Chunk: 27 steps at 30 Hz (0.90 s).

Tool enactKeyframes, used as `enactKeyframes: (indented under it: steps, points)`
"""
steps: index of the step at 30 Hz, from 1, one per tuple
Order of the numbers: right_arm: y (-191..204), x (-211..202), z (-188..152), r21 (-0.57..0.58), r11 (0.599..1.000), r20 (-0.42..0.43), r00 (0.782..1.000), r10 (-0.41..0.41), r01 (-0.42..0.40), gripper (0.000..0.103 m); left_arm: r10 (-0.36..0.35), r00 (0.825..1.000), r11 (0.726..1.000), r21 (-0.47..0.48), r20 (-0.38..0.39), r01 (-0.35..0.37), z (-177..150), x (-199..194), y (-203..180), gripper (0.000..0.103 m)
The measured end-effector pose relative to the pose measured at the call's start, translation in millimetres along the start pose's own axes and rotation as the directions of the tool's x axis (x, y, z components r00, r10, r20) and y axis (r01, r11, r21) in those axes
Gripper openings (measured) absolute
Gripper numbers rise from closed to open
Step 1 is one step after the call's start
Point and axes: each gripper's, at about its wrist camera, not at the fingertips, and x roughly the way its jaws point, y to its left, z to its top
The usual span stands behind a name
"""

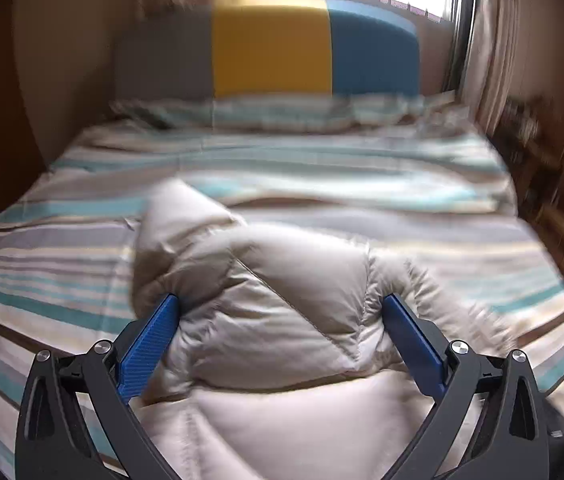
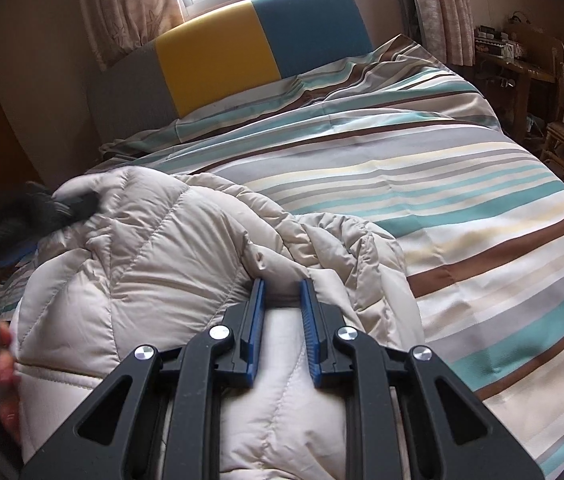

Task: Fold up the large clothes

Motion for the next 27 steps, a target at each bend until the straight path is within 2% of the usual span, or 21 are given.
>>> enactKeyframes:
  steps: [1, 5, 8, 11, 13, 17, 20, 22, 27]
  points:
    - [-1.9, -0.4, -0.1, 0.005, 1.000, 0.001, 1.000, 0.003, -0.003, 0.016, 0.007, 1.000, 1.000, 0.015, -0.009, -0.007, -3.1, 7.5, -3.6, 0.100]
    - [-0.7, -3.4, 1.4, 0.001, 1.000, -0.003, 1.000, 0.003, -0.003, 0.017, 0.050, 0.998, 0.998, 0.046, 0.047, -0.052, -16.5, 11.8, -12.6, 0.100]
    - [3.8, -17.7, 14.2, -0.015, 1.000, -0.036, 0.999, 0.011, -0.012, 0.019, 0.030, 0.998, 0.999, 0.035, 0.062, -0.032, -20.4, 10.3, -6.8, 0.100]
    - [12.1, -40.2, 33.2, -0.019, 0.999, 0.009, 1.000, 0.029, -0.029, 0.019, 0.021, 0.998, 0.999, 0.034, 0.067, -0.024, -21.8, 8.2, -6.1, 0.100]
    - [25.9, -45.0, 46.8, -0.051, 0.999, 0.036, 0.999, 0.010, -0.008, 0.020, 0.022, 0.998, 0.999, 0.043, 0.065, -0.025, -20.5, 7.6, -10.0, 0.100]
    - [38.5, -9.4, 56.6, -0.102, 0.994, -0.015, 0.999, -0.046, 0.044, 0.020, 0.005, 0.999, 1.000, 0.020, 0.032, -0.006, -14.2, 11.1, -6.0, 0.100]
    - [20.3, 21.1, 49.3, -0.044, 0.998, -0.065, 0.997, -0.047, 0.044, 0.017, -0.030, 0.999, 0.999, -0.016, 0.032, 0.031, -13.9, 13.3, 0.8, 0.100]
    - [9.6, 32.0, 43.2, -0.002, 0.999, -0.070, 0.996, -0.047, 0.047, 0.017, -0.051, 0.998, 0.998, -0.033, 0.042, 0.052, -15.1, 16.2, 2.1, 0.100]
    - [6.5, 47.9, 35.2, -0.001, 0.995, -0.056, 0.994, -0.097, 0.097, 0.017, -0.046, 0.998, 0.999, -0.018, 0.050, 0.047, -16.0, 29.9, -2.5, 0.100]
